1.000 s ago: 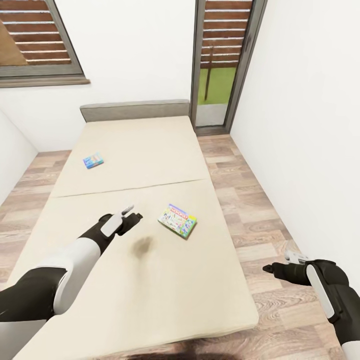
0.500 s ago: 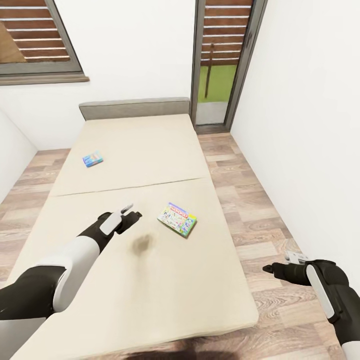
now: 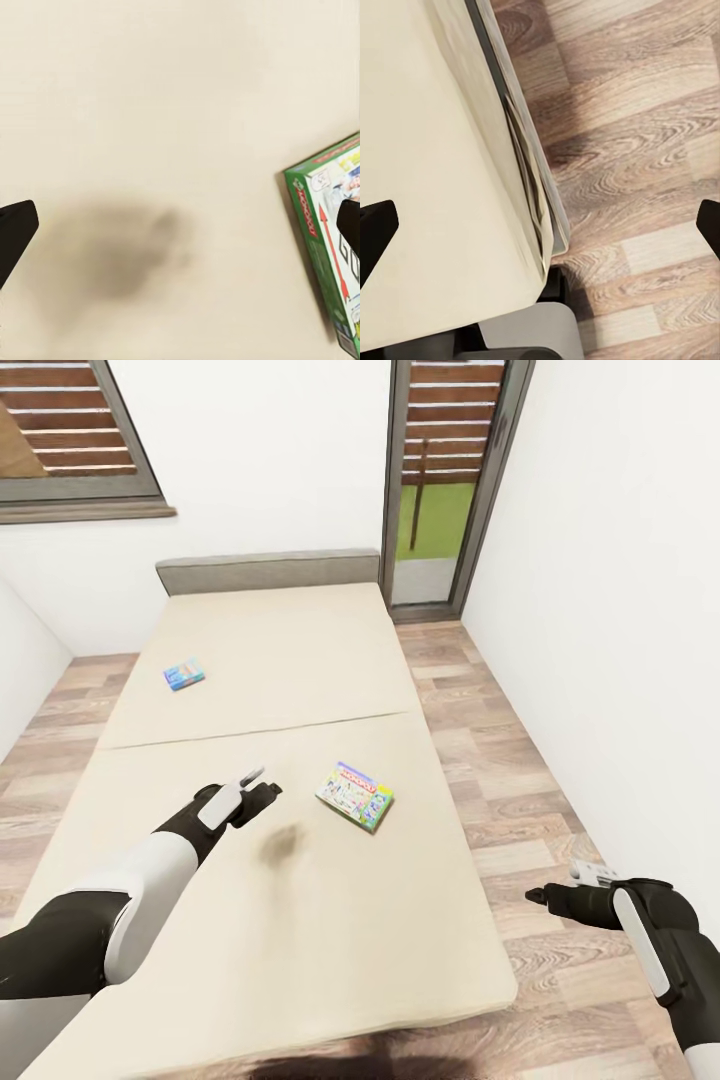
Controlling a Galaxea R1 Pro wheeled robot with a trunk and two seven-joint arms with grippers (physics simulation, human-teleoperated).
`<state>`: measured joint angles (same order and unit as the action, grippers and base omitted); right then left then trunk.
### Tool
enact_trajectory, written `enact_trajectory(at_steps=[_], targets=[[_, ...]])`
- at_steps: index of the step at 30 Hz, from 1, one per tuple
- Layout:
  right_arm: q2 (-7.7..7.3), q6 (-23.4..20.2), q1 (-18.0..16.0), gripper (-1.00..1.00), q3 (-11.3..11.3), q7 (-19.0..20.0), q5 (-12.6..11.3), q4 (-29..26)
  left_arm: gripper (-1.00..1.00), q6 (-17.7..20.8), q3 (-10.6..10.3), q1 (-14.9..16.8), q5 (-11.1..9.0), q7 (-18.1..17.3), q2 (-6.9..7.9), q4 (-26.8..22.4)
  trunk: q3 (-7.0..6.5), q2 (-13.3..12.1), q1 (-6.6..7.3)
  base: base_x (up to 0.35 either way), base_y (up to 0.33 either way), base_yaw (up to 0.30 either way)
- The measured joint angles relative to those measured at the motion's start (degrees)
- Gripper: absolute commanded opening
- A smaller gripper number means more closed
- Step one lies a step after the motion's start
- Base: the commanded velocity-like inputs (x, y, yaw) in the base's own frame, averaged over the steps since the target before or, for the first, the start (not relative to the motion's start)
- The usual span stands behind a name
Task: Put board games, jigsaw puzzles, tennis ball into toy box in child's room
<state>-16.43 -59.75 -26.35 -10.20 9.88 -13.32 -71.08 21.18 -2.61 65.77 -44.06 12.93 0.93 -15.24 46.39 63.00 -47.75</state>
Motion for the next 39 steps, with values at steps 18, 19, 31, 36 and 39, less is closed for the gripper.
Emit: enact_trajectory(at_steps=[18,19,31,36,39], targets=[[-0.07,0.00,0.11,1.00,-0.55,0.00,0.01,-1.42,1.00,-0.44,-0.13,2.14,0.05,-0.02,0.50,-0.03,1.60,0.00,0.00,0.000,0.000,0.000],[-0.10,0.00,0.02,1.00,-0.96,0.00,0.01,-1.64,1.00,-0.45,-0.14,2.46,0.05,-0.03,0.57,-0.02,1.70,0.00,0.00,0.000,0.000,0.000],[-0.16,0.01,-0.51,1.00,-5.01,-0.01,-0.06,-5.57,1.00,-0.48,-0.16,3.68,0.05,-0.02,1.25,-0.01,2.82,0.00,0.00,0.000,0.000,0.000],[-0.13,0.01,-0.29,1.00,-5.86,-0.02,-0.07,-8.73,1.00,-0.48,-0.17,4.10,0.05,-0.02,1.46,-0.01,3.29,0.00,0.00,0.000,0.000,0.000],[-0.12,0.01,-0.15,1.00,-6.18,-0.02,-0.09,-10.64,1.00,-0.49,-0.17,4.26,0.05,-0.01,1.54,-0.01,3.57,0.00,0.00,0.000,0.000,0.000]])
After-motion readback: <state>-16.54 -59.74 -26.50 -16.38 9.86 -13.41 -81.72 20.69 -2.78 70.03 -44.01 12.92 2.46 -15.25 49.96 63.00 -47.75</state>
